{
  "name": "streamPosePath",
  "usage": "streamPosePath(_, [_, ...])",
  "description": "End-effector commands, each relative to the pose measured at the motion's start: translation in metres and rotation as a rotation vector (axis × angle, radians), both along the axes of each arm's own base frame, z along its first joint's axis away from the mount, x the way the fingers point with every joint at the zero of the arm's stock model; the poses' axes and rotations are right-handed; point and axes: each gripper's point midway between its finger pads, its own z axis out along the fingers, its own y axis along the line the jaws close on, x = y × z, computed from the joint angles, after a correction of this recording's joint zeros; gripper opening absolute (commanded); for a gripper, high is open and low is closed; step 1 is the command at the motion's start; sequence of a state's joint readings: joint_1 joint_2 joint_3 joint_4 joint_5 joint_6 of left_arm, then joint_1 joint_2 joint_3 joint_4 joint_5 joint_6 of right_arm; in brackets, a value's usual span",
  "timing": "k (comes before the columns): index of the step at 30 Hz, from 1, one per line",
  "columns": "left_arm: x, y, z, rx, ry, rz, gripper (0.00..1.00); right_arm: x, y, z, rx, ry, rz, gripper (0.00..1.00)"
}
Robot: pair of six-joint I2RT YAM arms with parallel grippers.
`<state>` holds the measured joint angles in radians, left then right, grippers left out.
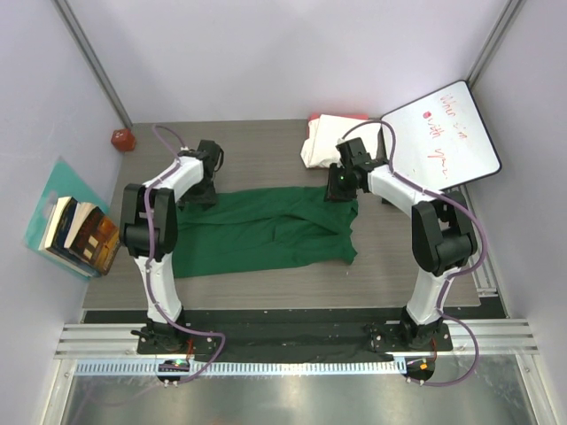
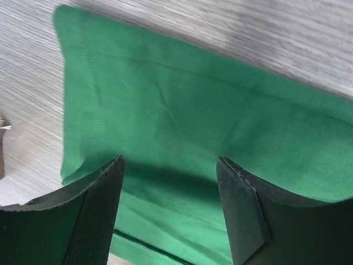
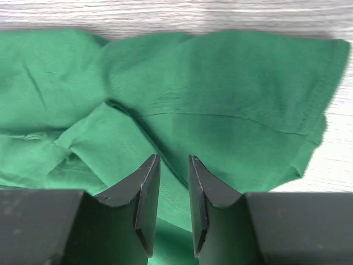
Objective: Fold and stack the t-shirts
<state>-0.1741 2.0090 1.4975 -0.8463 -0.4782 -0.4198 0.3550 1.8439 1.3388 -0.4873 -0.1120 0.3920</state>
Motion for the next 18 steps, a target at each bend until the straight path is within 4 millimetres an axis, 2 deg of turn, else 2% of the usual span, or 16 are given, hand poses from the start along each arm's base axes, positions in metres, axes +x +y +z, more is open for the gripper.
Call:
streamPosePath(1, [-0.004,-0.005,0.001,0.017,-0.006,0.001,0.64,0.004,0.018,0.013,0.05,-0.039,0.045,0.31])
streamPosePath(3, [-0.013,-0.008,-0.001,0.024,0.017,-0.011,0.59,-0.004,0.02,0.013,0.049,-0.023,0.066,0.31])
streamPosePath(4, [-0.016,-0.008,0.0,0.024,0.017,-0.011,0.52,-0.007,0.021,0.014,0.052,-0.022,0.075,0.31])
streamPosePath(5, [-0.022,-0.009,-0.003,0.023,0.035,-0.015,0.5,-0.01,0.021,0.014,0.055,-0.019,0.079,0.32])
streamPosePath(7, [-0.028,-0.013,-0.006,0.005,0.052,-0.023,0.41,-0.017,0.018,0.004,0.039,0.011,0.086,0.32])
streamPosePath(9, [-0.035,-0.014,-0.011,0.005,0.082,-0.029,0.39,-0.025,0.018,-0.008,0.035,0.054,0.096,0.31])
streamPosePath(10, [-0.038,-0.015,-0.012,0.009,0.091,-0.033,0.3,-0.028,0.019,-0.01,0.042,0.063,0.099,0.31])
streamPosePath(15, [-0.054,-0.017,-0.009,0.007,0.107,-0.047,0.06,-0.047,0.032,-0.012,0.074,0.09,0.147,0.3])
streamPosePath(18, [-0.061,-0.016,-0.004,-0.001,0.1,-0.049,0.04,-0.053,0.038,-0.011,0.094,0.1,0.172,0.29])
